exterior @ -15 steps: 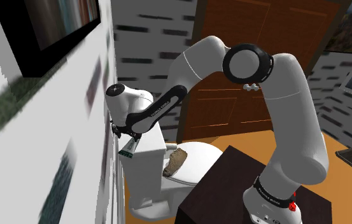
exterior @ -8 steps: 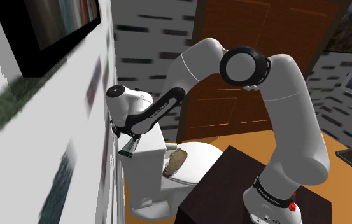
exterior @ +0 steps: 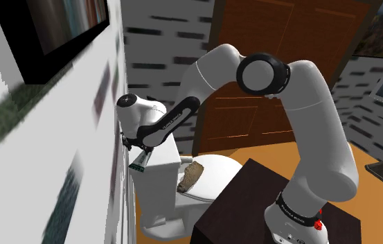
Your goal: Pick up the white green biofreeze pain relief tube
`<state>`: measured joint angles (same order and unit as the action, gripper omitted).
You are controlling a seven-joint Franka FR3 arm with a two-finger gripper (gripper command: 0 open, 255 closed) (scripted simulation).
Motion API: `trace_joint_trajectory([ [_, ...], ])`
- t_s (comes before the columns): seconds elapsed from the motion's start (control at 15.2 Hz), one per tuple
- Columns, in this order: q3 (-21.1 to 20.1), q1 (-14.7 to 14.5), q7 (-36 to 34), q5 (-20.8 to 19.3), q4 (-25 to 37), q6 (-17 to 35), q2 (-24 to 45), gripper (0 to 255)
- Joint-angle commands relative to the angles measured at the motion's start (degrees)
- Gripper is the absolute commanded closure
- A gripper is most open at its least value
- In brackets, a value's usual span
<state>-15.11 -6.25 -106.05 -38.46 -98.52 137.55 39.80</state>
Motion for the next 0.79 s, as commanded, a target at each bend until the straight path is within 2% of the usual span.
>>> trace_joint_trajectory([
  [0.0, 0.4, -1.4, -0.7, 0.4, -0.4, -4.7, 1.2, 255],
  [0.33, 1.3, -2.4, 1.4, 3.2, -1.1, -6.1, -1.9, 255],
  [0.73, 0.4, -1.8, 3.1, 4.8, -1.5, -8.7, -5.1, 255],
])
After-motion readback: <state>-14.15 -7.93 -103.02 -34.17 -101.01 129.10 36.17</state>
